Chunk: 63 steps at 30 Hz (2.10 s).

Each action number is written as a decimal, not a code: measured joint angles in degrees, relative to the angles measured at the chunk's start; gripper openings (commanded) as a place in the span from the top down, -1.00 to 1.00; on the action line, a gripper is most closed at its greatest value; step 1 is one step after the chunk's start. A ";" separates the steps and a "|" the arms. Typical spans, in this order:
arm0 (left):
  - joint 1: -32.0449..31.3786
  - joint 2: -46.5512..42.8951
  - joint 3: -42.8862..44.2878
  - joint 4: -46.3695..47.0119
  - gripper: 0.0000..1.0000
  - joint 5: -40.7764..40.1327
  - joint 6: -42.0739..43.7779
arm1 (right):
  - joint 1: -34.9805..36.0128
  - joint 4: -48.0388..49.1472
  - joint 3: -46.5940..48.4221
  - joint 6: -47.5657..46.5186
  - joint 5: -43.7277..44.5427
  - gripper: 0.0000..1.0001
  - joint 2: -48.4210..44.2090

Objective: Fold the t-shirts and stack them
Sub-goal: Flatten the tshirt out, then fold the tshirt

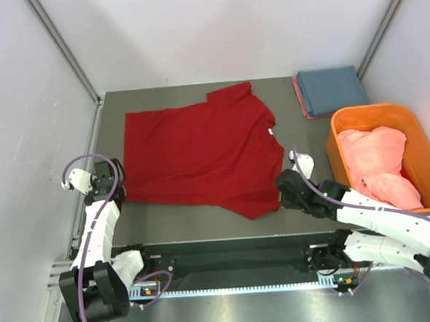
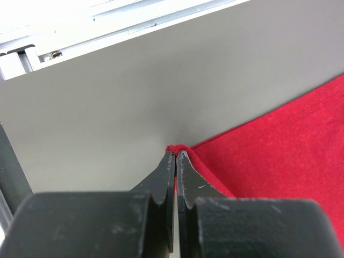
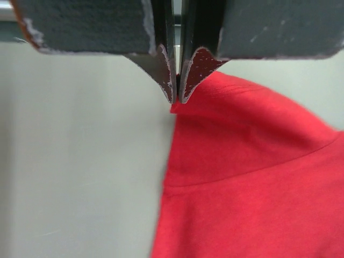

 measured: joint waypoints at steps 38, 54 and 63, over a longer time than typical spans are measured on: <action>0.00 2.75 -6.01 -2.86 1.00 6.78 -9.03 | 5.35 -22.62 13.05 -1.68 11.30 0.96 10.14; -0.07 6.14 -2.36 0.37 1.00 5.99 -5.95 | 1.01 -5.99 18.64 -23.28 11.26 0.98 23.30; -0.13 12.72 1.38 1.03 1.00 6.01 -6.01 | -7.32 -3.39 20.98 -31.36 10.47 1.00 24.94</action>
